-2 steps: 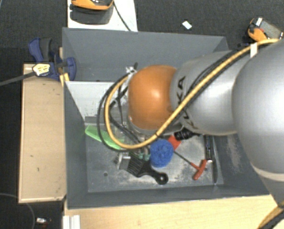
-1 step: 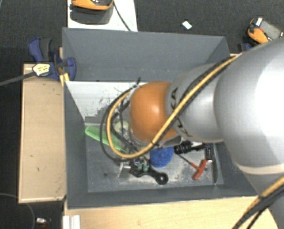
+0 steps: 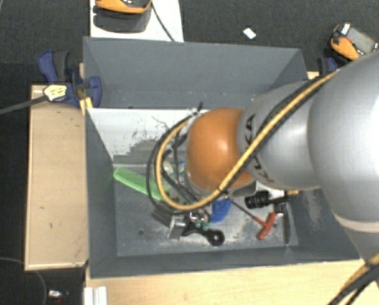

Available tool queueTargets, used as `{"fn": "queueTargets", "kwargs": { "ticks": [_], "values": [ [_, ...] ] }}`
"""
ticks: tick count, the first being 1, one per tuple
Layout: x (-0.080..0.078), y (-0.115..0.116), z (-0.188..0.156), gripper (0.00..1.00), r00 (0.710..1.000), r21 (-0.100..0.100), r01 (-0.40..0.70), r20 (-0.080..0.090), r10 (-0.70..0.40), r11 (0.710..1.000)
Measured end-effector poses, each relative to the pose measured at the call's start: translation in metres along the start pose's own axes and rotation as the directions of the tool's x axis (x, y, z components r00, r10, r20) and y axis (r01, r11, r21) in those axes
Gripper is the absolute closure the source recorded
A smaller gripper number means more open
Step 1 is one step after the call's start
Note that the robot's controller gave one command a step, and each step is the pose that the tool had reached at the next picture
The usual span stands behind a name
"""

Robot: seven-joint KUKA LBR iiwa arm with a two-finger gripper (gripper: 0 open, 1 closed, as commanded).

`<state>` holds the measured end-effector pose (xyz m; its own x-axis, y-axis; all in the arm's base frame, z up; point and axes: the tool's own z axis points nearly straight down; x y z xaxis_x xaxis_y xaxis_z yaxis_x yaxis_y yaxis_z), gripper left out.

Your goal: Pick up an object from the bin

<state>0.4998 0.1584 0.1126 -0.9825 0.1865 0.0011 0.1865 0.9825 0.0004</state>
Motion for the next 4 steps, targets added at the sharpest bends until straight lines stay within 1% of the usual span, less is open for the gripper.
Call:
{"fn": "queueTargets", "kwargs": {
  "ticks": [1, 2, 3, 4],
  "values": [
    [-0.027, -0.016, 0.043, 0.00, 0.995, -0.001, -0.101, -0.002, 0.101, 0.995],
    [-0.017, -0.019, 0.041, 1.00, 0.965, -0.007, -0.262, 0.003, 0.262, 0.965],
    [-0.017, -0.019, 0.041, 1.00, 0.965, -0.007, -0.263, 0.004, 0.263, 0.965],
    [-0.014, -0.020, 0.004, 1.00, 0.965, -0.001, -0.263, -0.003, 0.263, 0.965]
  ]
}}
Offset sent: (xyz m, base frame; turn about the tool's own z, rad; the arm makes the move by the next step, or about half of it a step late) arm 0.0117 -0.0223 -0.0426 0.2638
